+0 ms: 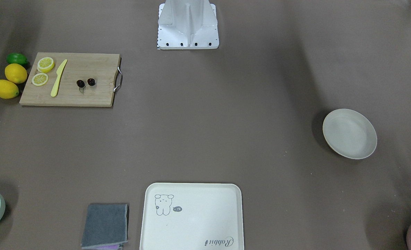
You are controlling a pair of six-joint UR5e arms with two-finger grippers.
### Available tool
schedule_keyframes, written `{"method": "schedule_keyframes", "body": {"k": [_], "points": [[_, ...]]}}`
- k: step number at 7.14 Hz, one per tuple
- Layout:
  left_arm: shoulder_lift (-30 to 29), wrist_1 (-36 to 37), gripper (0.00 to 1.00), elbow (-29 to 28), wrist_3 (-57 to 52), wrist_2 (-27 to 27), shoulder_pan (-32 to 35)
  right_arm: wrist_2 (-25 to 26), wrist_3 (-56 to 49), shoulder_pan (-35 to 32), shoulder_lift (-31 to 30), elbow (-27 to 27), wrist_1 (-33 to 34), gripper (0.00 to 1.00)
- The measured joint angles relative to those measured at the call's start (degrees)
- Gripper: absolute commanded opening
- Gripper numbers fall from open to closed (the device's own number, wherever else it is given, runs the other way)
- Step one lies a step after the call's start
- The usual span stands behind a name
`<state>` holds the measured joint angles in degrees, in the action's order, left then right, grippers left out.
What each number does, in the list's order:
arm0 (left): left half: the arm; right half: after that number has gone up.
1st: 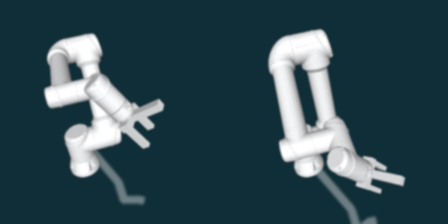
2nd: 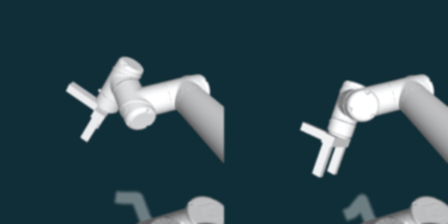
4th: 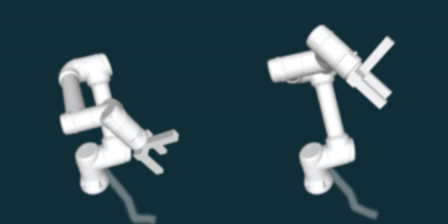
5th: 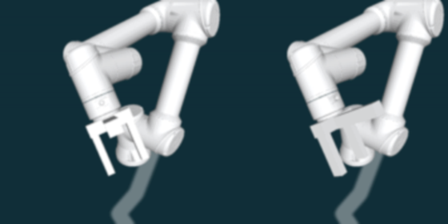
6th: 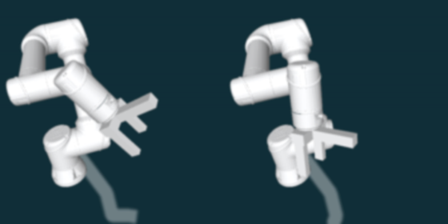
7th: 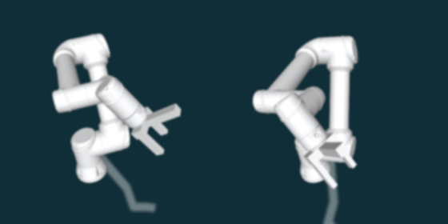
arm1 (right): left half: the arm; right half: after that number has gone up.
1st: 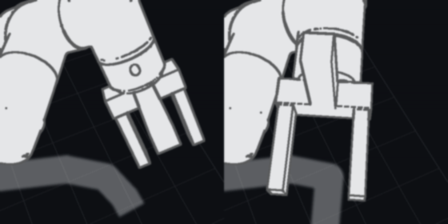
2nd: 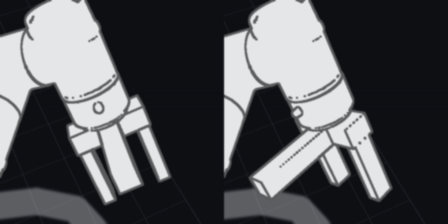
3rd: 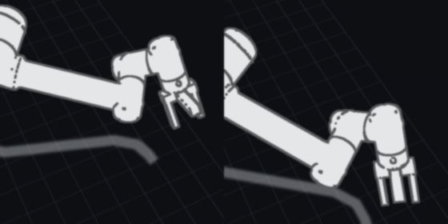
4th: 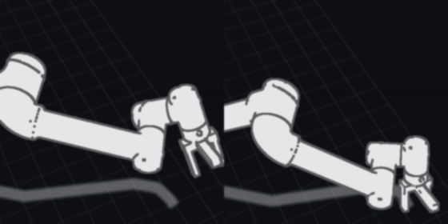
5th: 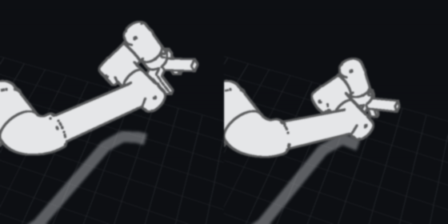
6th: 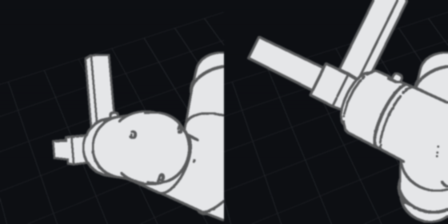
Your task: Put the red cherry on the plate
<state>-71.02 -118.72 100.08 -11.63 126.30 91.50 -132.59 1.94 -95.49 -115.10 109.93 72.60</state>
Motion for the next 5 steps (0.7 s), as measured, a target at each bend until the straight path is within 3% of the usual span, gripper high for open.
{"method": "schedule_keyframes", "body": {"k": [3, 5], "points": [[0.14, 0.39, 0.97, -0.23, 1.42, 1.75, 0.3, 0.01, 0.0, -0.33, -0.1, 0.06, 0.0, 1.0], [0.24, 0.84, 0.97, 0.11, 8.53, 8.62, 0.89, -0.03, -0.05, -0.63, -0.33, 0.13, 0.0, 1.0]]}}
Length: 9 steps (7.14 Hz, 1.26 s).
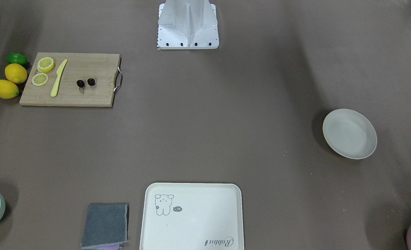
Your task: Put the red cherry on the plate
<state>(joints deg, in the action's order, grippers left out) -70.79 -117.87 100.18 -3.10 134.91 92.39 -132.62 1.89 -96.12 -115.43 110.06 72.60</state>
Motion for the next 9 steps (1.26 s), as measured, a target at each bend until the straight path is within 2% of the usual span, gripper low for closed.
{"method": "schedule_keyframes", "body": {"k": [2, 4, 5, 7, 8, 9], "points": [[-0.18, 0.87, 0.98, 0.25, 2.84, 2.73, 0.17, -0.03, -0.35, -0.3, -0.29, 0.01, 0.0, 1.0], [-3.53, 7.77, 0.98, 2.09, 4.71, 4.97, 0.22, -0.2, -1.04, -0.54, -0.54, -0.02, 0.02, 1.0], [-8.18, 13.88, 0.98, 2.53, 5.02, 5.24, 0.03, -0.25, -1.11, -0.55, -0.55, -0.02, 0.06, 1.0], [-18.6, 22.71, 0.98, -1.19, 5.94, 4.46, -2.63, -0.27, -1.1, -0.51, -0.45, -0.06, 0.2, 1.0], [-22.14, 23.37, 0.98, -4.17, 7.57, 4.2, -5.69, -0.29, -1.1, -0.54, -0.43, -0.06, 0.24, 1.0], [-24.48, 20.98, 0.98, -7.57, 9.88, 4.1, -8.83, -0.35, -1.1, -0.6, -0.42, -0.08, 0.26, 1.0]]}}
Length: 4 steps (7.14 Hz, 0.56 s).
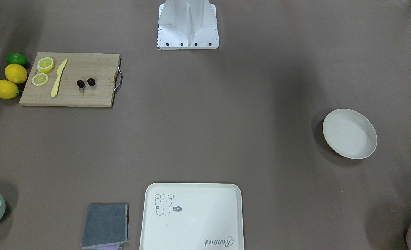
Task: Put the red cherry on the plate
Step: 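Grasp the rim of the white plate with the left gripper and lift it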
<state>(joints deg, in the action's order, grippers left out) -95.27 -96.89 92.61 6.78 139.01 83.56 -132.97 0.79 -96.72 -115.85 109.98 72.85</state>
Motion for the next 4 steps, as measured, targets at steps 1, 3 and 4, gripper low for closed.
{"method": "schedule_keyframes", "body": {"k": [1, 3, 4], "points": [[-1.07, -6.95, 0.98, -4.98, 3.44, -0.06, -3.09, -0.08, -0.02, 0.0, 0.0, -0.02, 0.01, 1.0], [-1.05, -29.17, 0.98, -16.25, 15.19, -1.42, -9.87, -0.15, -0.08, -0.07, 0.1, -0.03, 0.01, 1.0], [-0.58, -36.04, 0.98, -18.39, 20.2, -3.83, -13.27, -0.14, -0.07, -0.14, 0.27, -0.03, 0.03, 1.0]]}}
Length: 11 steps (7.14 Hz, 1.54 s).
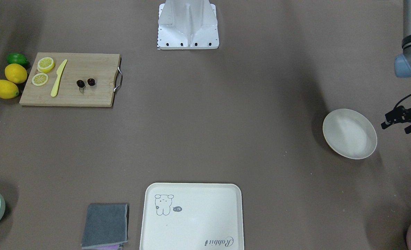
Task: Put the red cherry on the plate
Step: 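Grasp the rim of the white plate with the left gripper and lift it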
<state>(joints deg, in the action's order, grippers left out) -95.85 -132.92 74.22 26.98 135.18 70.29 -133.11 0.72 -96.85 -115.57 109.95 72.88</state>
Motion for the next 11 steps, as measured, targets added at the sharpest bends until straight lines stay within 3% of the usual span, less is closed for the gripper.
{"method": "schedule_keyframes", "body": {"k": [1, 2, 3, 4, 5, 9, 11], "points": [[0.26, -3.85, 0.97, -1.14, 2.87, -1.68, -2.61, -0.02, 0.04, -0.1, 0.08, 0.0, 0.04, 1.0], [0.37, -6.61, 0.9, -2.3, 4.08, -2.75, -4.11, -0.03, 0.04, -0.19, 0.07, 0.0, 0.04, 1.0], [0.44, -9.07, 0.68, -3.62, 4.62, -3.8, -5.04, -0.04, 0.01, -0.29, 0.06, 0.0, 0.01, 1.0], [0.54, -10.58, 0.14, -4.44, 4.9, -4.49, -5.69, -0.04, -0.01, -0.4, 0.05, 0.0, -0.01, 1.0], [0.66, -11.48, 0.0, -4.73, 5.48, -4.83, -5.98, -0.04, -0.02, -0.52, 0.04, 0.0, -0.01, 1.0], [0.75, -12.65, 0.0, -4.01, 8.13, -4.1, -6.13, -0.04, -0.1, -0.83, 0.14, 0.0, -0.02, 1.0], [0.7, -11.68, 0.0, -1.86, 9.56, 1.2, -5.36, -0.04, -0.17, -0.9, 0.14, 0.0, -0.02, 1.0]]}}
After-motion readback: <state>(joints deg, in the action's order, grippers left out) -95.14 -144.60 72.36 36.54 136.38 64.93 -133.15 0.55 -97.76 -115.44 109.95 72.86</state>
